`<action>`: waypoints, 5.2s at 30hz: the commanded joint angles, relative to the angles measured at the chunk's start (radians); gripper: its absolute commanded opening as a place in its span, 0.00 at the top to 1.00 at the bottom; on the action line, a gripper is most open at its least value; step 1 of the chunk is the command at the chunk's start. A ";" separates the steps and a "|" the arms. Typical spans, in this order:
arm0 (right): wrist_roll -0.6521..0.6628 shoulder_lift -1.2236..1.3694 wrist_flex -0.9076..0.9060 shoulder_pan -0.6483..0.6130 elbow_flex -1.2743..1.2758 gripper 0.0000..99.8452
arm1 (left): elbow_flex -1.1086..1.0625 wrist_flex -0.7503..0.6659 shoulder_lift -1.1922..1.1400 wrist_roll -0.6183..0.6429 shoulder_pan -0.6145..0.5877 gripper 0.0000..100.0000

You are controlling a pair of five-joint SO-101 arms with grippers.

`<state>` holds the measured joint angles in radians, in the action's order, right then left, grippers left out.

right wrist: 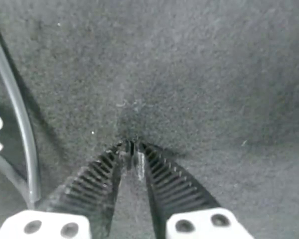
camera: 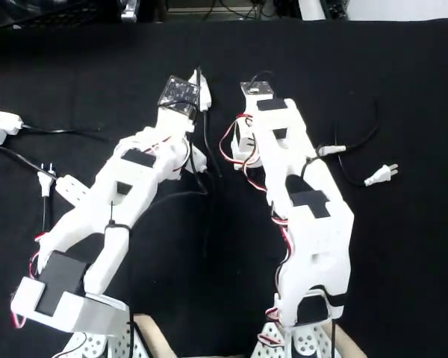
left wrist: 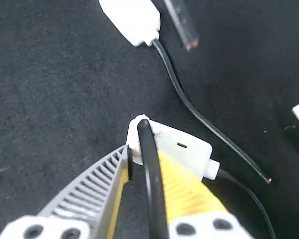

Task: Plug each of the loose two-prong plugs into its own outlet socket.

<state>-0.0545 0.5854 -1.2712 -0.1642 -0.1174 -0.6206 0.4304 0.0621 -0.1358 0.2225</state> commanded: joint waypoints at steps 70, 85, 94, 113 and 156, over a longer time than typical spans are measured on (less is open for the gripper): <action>-0.043 -0.004 0.025 0.020 -0.035 0.97 | -0.050 -0.072 0.140 -0.061 0.001 0.97; -0.046 -0.004 0.025 0.020 -0.031 0.97 | -0.065 -0.078 0.072 -0.077 0.018 0.97; -0.046 -0.004 0.025 0.020 -0.031 0.97 | -0.073 -0.072 0.063 -0.077 0.050 0.97; -0.046 -0.004 0.025 0.020 -0.030 0.97 | -0.071 -0.078 0.060 -0.130 0.041 0.97; -0.046 -0.005 0.021 0.025 -0.030 0.97 | -0.022 0.026 -0.040 -0.023 0.113 0.97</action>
<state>-0.0913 0.5854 -1.2697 -0.1642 -0.1174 -0.6314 0.4381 0.0161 -0.1818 0.2839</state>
